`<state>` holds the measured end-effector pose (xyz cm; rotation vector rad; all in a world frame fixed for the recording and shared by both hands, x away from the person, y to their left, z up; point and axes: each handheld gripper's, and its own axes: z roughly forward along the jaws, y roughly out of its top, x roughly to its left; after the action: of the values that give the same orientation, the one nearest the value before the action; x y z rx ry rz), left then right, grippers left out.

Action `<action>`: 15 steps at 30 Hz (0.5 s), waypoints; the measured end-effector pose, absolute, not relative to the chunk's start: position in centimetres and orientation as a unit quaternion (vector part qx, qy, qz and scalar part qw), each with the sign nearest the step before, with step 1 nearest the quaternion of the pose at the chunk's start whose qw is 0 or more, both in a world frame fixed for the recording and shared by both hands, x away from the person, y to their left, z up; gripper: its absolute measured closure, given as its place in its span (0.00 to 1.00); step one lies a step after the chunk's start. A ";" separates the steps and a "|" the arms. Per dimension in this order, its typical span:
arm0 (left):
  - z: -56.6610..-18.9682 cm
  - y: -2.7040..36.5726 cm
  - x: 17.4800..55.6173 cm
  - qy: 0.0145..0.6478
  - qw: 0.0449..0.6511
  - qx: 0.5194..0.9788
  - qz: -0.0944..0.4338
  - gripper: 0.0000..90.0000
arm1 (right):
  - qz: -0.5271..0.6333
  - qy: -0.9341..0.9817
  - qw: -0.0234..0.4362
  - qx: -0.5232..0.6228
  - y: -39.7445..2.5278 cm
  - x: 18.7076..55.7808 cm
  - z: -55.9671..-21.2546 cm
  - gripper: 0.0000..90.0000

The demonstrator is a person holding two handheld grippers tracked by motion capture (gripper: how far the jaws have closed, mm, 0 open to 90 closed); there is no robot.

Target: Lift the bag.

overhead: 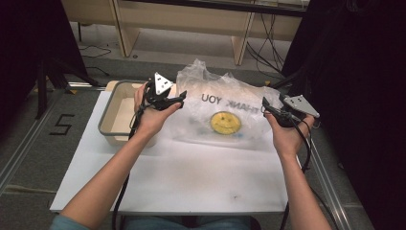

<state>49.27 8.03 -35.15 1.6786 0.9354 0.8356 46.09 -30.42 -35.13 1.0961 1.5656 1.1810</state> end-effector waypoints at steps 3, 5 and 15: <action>-35.2 8.0 49.1 0.386 0.497 0.695 0.349 0.35 | 0.478 0.623 0.441 0.435 -30.6 45.8 -34.8 0.34; -35.2 8.0 48.9 0.383 0.498 0.696 0.347 0.35 | 0.483 0.620 0.440 0.434 -30.7 45.5 -34.7 0.31; -35.5 8.3 47.5 0.373 0.497 0.703 0.347 0.36 | 0.529 0.599 0.428 0.421 -31.7 43.2 -33.5 0.27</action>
<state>47.48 8.26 -35.51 1.7034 0.9023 0.8393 43.21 -31.73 -33.50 1.0521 1.4960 1.3215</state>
